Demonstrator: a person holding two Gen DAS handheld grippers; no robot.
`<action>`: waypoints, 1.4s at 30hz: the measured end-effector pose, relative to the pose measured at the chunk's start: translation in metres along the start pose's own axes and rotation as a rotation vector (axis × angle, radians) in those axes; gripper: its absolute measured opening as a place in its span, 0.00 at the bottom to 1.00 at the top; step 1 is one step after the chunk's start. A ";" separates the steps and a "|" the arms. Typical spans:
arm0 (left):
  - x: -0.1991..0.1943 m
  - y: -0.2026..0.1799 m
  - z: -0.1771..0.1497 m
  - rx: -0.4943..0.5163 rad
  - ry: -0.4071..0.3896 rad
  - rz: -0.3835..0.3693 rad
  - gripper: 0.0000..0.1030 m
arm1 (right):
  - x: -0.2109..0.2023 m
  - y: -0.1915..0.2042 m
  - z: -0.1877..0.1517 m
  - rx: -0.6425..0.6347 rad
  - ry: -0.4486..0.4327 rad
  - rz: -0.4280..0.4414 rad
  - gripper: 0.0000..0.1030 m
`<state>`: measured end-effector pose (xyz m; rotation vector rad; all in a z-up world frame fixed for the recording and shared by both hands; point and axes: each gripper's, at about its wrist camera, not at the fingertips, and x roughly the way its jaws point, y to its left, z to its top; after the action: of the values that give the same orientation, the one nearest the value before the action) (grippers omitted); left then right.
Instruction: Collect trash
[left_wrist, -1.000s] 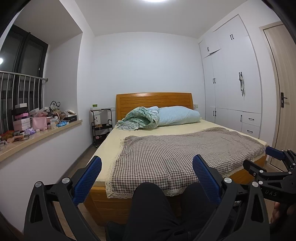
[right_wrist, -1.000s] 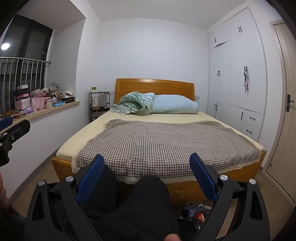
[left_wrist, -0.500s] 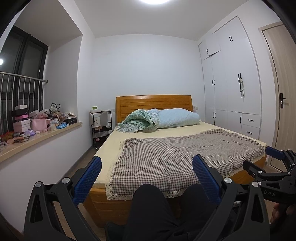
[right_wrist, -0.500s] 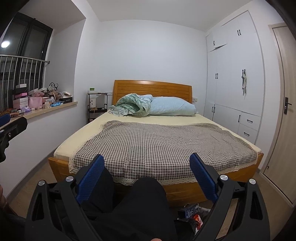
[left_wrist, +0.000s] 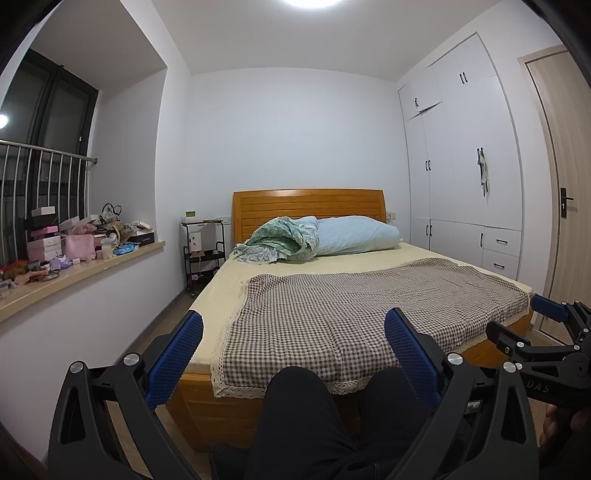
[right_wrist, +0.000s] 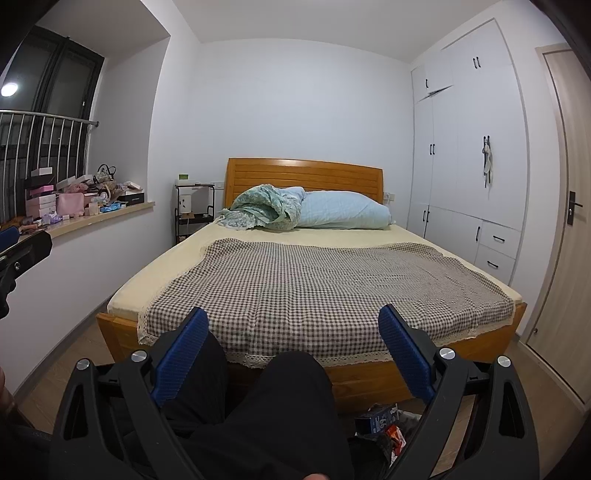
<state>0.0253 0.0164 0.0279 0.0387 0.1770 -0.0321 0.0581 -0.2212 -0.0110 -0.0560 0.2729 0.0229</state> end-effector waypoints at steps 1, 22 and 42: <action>0.000 0.000 0.000 0.000 0.000 0.001 0.93 | 0.000 -0.001 0.000 0.003 0.002 0.004 0.87; -0.002 -0.001 0.001 -0.005 -0.008 0.004 0.93 | -0.004 -0.005 0.000 -0.001 -0.009 0.009 0.87; -0.006 -0.005 0.001 -0.007 -0.014 0.010 0.93 | -0.002 -0.006 0.000 0.008 -0.002 0.004 0.87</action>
<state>0.0198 0.0111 0.0293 0.0328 0.1629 -0.0220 0.0562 -0.2276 -0.0099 -0.0472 0.2712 0.0256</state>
